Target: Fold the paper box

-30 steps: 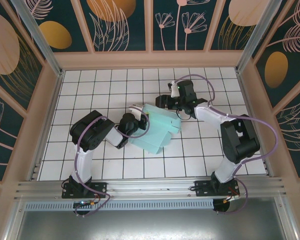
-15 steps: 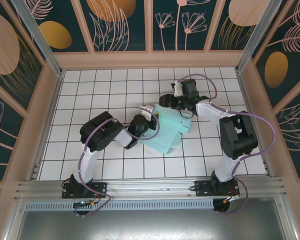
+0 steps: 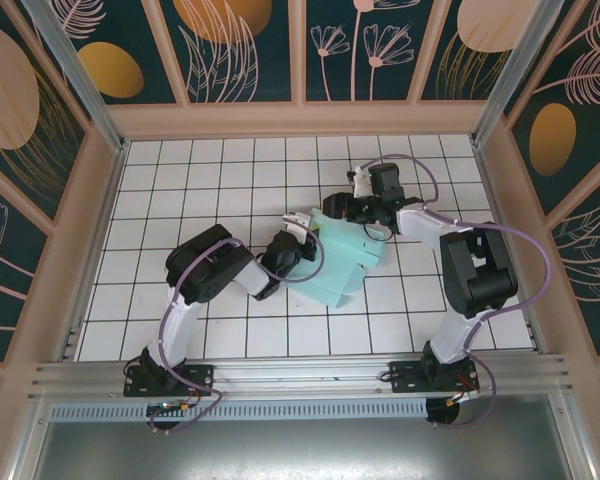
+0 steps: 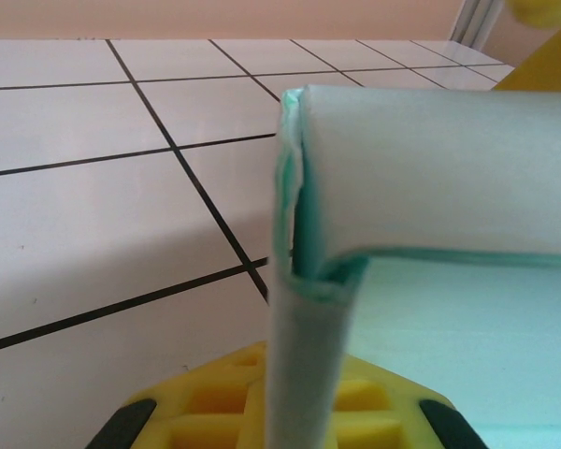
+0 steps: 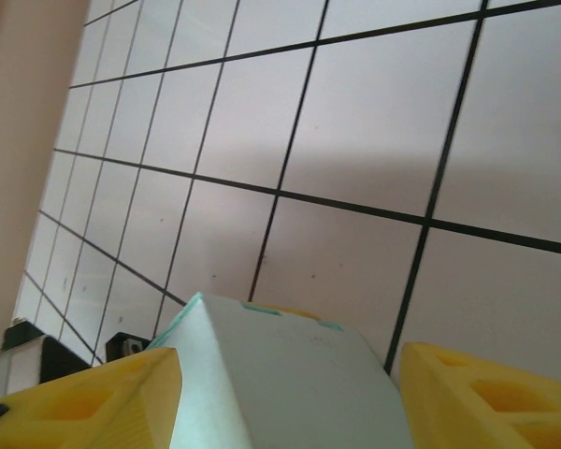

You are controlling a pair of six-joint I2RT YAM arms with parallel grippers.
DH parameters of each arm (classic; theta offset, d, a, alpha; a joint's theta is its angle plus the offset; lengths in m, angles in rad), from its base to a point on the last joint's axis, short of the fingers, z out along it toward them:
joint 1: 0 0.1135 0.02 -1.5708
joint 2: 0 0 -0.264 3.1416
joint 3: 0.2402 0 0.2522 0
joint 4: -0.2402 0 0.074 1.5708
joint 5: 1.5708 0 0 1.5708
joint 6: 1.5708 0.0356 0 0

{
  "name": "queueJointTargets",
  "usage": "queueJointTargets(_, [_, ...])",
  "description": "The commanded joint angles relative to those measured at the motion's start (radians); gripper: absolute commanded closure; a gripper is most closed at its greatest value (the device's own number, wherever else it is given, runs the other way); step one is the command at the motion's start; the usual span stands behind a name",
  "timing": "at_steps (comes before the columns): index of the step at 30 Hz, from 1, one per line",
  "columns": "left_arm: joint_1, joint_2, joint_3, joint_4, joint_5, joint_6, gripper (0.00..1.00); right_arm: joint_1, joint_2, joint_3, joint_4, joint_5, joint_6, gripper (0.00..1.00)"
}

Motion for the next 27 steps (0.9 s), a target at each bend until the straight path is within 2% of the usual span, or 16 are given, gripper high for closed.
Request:
queueJointTargets(1, [-0.013,0.037,0.01,0.008,-0.022,-0.026,0.91,0.014,0.032,-0.004,0.021,-0.081,0.006,0.36])
queueJointTargets(8, [-0.014,0.01,0.007,-0.016,-0.032,0.007,0.86,0.022,0.083,0.018,-0.059,-0.009,-0.059,0.38])
queueJointTargets(10, [-0.014,-0.003,0.002,-0.02,-0.034,0.012,0.75,0.022,0.091,0.019,-0.081,0.018,-0.081,0.39])
queueJointTargets(13, [-0.014,-0.023,-0.005,-0.031,-0.027,0.015,0.7,0.021,0.099,0.015,-0.095,0.046,-0.1,0.4])
queueJointTargets(18, [-0.014,-0.06,-0.035,-0.023,-0.024,0.02,0.55,0.021,0.1,0.011,-0.113,0.084,-0.118,0.4])
queueJointTargets(21, [-0.013,-0.089,-0.065,-0.007,-0.025,0.027,0.5,0.021,0.092,0.008,-0.111,0.086,-0.12,0.41])
queueJointTargets(27, [-0.013,-0.157,-0.116,0.005,-0.038,0.089,0.47,0.021,0.084,0.003,-0.105,0.077,-0.113,0.41])
